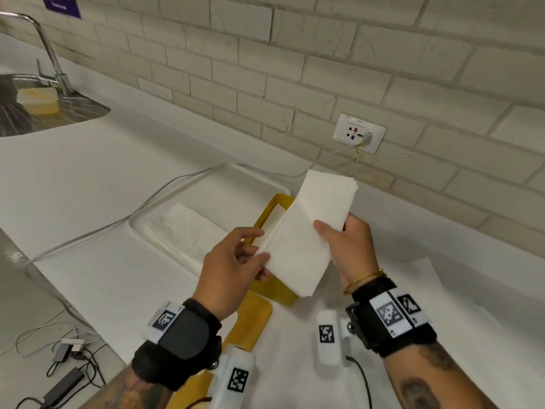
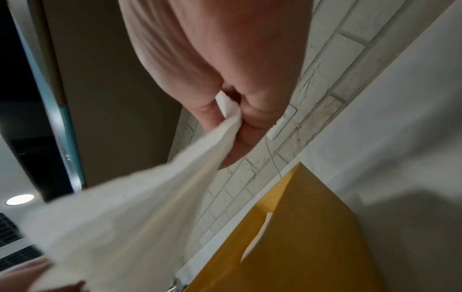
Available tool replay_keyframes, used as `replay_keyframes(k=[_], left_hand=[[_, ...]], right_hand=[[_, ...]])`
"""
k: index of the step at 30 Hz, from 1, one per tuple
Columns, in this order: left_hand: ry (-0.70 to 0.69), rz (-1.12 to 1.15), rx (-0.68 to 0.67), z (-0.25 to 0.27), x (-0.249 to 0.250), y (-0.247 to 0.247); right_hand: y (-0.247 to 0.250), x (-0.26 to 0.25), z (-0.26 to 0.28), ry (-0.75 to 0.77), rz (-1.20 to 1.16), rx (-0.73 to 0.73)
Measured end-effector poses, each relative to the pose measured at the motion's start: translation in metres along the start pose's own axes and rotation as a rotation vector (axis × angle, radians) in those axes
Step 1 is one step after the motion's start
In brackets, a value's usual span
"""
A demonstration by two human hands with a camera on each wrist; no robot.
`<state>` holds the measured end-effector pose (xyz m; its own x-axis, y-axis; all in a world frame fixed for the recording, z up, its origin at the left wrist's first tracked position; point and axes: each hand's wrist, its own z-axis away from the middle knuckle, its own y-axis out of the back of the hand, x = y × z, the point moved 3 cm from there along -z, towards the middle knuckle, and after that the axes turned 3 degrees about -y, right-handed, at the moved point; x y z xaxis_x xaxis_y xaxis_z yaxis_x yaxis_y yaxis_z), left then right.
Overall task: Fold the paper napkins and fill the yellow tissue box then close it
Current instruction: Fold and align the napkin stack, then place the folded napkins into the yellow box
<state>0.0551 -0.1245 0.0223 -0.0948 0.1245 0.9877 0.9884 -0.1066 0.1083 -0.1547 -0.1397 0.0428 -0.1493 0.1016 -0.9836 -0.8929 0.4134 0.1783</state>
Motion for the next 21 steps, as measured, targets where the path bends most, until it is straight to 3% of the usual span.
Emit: replay_keyframes(k=[7, 11, 13, 16, 21], left_hand=[[-0.177, -0.569, -0.116, -0.033, -0.016, 0.012], [-0.264, -0.868, -0.231, -0.042, -0.014, 0.01], [-0.275, -0.984, -0.292, -0.046, -0.012, 0.009], [-0.267, -1.133, -0.347, -0.053, -0.011, 0.008], [-0.241, -1.294, -0.409, -0.061, -0.007, 0.01]], right_hand=[[-0.032, 0.01, -0.04, 0.026, 0.304, 0.071], [-0.04, 0.028, -0.059, -0.047, 0.776, 0.141], [-0.043, 0.032, -0.063, -0.094, 0.844, 0.166], [-0.049, 0.032, -0.064, -0.033, 0.945, 0.176], [-0.056, 0.03, -0.068, -0.053, 1.071, 0.164]])
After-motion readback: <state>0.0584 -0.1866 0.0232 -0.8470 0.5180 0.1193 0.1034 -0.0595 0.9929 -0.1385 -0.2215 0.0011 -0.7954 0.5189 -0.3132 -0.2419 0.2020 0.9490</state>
